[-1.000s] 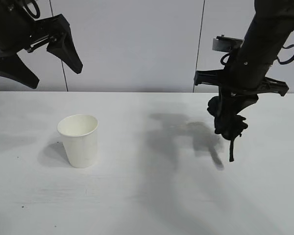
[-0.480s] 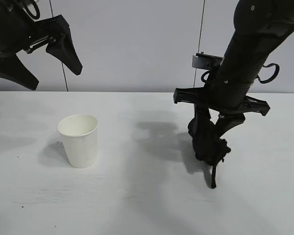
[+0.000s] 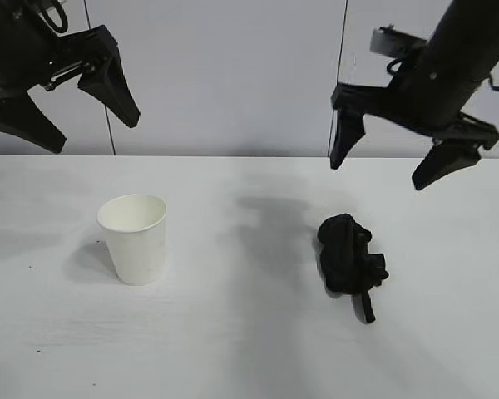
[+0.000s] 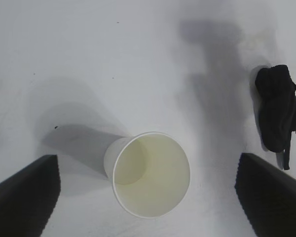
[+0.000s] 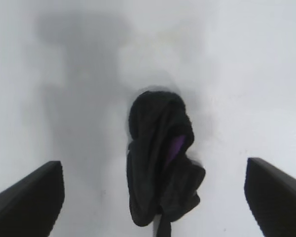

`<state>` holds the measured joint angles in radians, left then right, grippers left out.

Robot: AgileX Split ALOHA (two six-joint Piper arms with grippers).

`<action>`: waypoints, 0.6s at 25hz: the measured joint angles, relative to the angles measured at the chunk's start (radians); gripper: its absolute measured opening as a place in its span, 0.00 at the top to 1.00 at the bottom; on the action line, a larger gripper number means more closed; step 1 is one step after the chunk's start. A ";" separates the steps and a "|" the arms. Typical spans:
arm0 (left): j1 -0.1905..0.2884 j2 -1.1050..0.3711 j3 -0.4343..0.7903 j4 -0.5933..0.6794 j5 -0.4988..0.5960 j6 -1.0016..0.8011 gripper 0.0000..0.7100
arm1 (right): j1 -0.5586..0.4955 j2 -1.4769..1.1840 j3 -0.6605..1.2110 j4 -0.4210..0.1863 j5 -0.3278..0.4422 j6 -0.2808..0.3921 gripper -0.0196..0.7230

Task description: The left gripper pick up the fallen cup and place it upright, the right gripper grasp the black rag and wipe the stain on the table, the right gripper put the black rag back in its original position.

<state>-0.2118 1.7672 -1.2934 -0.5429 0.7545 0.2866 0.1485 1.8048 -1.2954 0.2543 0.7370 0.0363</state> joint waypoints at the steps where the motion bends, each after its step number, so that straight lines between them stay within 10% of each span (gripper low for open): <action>1: 0.000 0.000 0.000 0.000 0.000 0.000 0.02 | -0.023 -0.010 0.000 0.021 0.015 -0.021 0.04; 15: 0.000 0.000 0.000 0.000 0.000 0.000 0.02 | -0.075 -0.027 0.002 0.151 0.052 -0.146 0.04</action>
<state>-0.2118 1.7672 -1.2934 -0.5427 0.7545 0.2866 0.0737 1.7780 -1.2929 0.4057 0.7893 -0.1097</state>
